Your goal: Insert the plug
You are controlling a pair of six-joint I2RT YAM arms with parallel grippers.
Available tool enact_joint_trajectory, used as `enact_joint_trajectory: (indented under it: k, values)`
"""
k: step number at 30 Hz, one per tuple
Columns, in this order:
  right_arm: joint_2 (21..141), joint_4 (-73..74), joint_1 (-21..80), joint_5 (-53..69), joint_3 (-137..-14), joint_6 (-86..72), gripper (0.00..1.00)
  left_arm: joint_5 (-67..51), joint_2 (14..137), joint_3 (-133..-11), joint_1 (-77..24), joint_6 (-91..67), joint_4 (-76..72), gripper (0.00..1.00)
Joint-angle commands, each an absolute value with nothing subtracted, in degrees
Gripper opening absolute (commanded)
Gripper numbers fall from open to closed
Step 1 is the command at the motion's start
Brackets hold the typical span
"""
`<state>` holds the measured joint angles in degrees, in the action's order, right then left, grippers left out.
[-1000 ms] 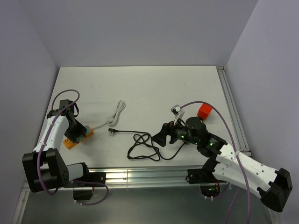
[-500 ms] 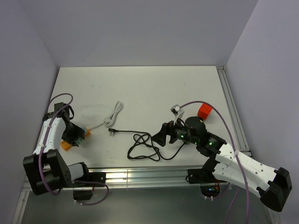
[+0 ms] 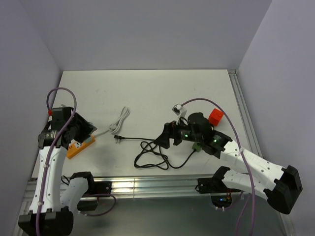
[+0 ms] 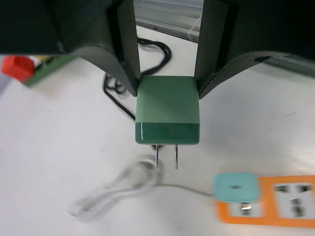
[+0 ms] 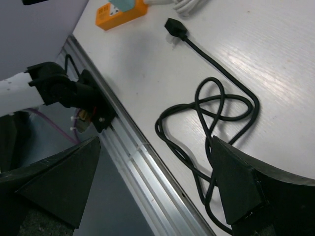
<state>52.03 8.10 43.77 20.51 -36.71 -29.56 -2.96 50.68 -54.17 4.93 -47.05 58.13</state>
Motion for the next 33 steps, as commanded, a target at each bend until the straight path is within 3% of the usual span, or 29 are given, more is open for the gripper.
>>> enact_joint_trajectory:
  k: [1,6,9,14,24,33]
  values:
    - [56.40,5.46,43.42,25.83,-42.09,-29.97,1.00,-12.13,47.20,-54.67,2.29,-44.91,51.94,0.00]
    - [74.29,9.48,43.42,27.42,-54.47,-28.99,0.98,-8.44,42.20,-57.56,0.62,-47.28,48.44,0.00]
    - [86.51,11.86,43.77,27.69,-64.57,-31.63,0.91,-6.16,40.96,-60.90,0.53,-47.46,48.25,0.00]
    - [106.73,20.20,45.00,17.40,-83.71,-37.33,0.88,-0.27,38.59,-64.51,0.61,-47.90,50.71,0.00]
    - [123.65,21.97,50.36,3.70,-100.62,-47.19,0.85,9.48,36.04,-62.14,-1.41,-47.82,50.45,0.00]
    - [136.30,31.26,55.02,-5.79,-117.85,-54.66,0.83,8.53,35.51,-60.56,-1.41,-44.65,47.99,0.00]
